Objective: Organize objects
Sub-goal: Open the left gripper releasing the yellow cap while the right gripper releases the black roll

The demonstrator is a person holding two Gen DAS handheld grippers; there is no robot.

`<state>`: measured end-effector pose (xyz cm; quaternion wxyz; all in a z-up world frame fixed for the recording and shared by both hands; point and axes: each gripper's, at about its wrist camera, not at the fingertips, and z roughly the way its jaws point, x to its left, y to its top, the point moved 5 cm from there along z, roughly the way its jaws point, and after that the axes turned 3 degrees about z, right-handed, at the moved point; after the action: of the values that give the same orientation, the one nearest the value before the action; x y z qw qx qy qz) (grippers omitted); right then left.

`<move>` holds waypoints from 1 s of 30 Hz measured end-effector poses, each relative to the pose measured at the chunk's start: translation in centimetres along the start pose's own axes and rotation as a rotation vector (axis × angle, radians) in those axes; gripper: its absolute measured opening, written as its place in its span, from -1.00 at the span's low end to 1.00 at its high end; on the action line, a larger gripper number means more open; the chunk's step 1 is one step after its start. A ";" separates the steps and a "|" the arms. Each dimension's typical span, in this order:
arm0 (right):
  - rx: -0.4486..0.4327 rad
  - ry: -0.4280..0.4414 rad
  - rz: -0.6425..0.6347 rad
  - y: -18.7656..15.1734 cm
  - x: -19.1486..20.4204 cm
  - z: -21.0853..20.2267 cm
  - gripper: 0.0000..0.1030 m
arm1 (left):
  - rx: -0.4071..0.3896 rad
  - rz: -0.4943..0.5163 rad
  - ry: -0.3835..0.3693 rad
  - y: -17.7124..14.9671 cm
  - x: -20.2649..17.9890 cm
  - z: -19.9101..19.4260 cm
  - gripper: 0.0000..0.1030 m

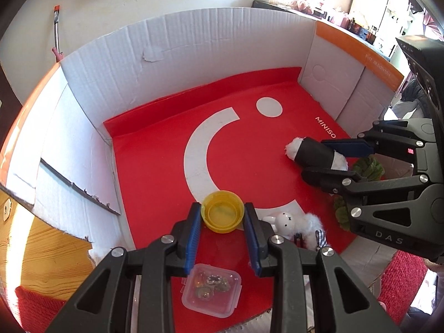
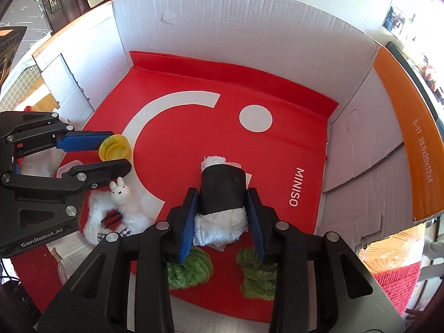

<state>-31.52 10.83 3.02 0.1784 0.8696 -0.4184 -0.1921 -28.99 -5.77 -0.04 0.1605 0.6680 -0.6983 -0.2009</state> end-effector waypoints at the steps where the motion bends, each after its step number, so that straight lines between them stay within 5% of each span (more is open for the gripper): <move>1: 0.001 0.001 -0.001 -0.1 0.0 -0.1 -0.34 | -0.001 -0.001 0.000 0.0 0.0 0.0 -0.39; 30: 0.008 0.008 -0.009 -1.2 0.3 -1.0 -0.20 | -0.001 -0.017 -0.007 0.2 0.1 0.3 -0.22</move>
<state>-30.11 11.45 3.25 0.1759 0.8729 -0.4145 -0.1880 -29.34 -5.85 -0.25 0.1568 0.6731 -0.6932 -0.2047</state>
